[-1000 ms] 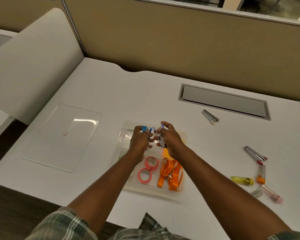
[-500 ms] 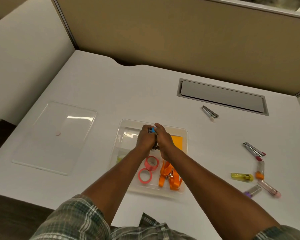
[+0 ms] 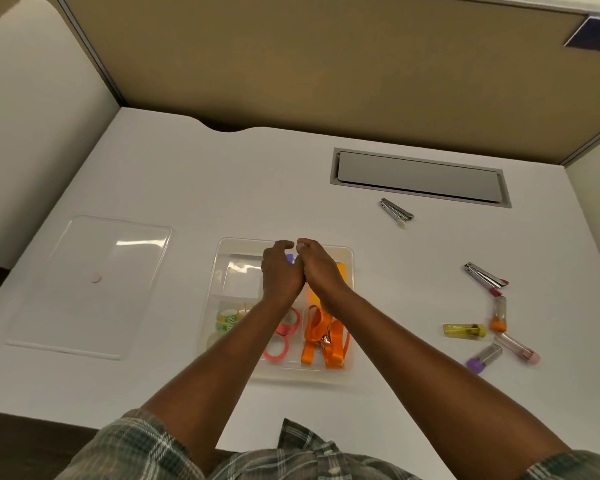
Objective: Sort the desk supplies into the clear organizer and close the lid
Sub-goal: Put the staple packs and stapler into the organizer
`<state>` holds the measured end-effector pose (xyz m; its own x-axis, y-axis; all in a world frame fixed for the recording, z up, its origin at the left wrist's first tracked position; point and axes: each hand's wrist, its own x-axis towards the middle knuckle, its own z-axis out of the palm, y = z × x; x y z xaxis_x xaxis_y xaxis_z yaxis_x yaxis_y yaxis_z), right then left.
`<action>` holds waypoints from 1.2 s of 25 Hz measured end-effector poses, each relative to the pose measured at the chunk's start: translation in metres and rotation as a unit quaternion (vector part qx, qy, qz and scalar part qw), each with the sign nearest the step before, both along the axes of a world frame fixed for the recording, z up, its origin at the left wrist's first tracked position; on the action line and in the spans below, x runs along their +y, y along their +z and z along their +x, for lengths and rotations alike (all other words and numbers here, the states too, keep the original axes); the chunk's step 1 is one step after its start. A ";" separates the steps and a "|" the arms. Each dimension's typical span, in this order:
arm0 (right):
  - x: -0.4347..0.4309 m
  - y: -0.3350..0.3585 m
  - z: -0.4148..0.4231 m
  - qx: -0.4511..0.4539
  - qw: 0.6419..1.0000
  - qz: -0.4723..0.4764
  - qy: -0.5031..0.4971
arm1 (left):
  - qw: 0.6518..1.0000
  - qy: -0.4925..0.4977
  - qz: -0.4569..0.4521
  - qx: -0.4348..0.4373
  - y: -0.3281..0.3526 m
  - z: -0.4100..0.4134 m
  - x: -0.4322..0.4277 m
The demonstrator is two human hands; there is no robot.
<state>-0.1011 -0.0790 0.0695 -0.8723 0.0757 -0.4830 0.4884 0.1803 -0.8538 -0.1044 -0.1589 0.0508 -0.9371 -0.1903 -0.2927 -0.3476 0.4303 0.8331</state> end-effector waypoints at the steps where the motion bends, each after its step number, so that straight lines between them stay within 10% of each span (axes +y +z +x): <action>1: 0.011 0.001 0.003 0.011 1.000 0.005 -0.003 | 1.000 -0.007 -0.006 0.020 0.003 0.002 0.008; 21: 0.378 -0.049 0.095 0.010 0.917 0.391 -0.075 | 0.983 -0.175 0.017 -0.056 -0.001 0.084 0.214; 30: 0.411 -0.073 0.046 0.007 0.833 0.532 0.152 | 0.988 -0.136 -0.011 -0.071 -0.010 0.108 0.230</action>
<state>-0.0546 0.3322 -0.0031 -0.9342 0.2296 -0.2732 0.2738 0.9521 -0.1361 0.0032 0.0708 0.0405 -0.9040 0.0545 -0.4240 -0.3302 0.5409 0.7736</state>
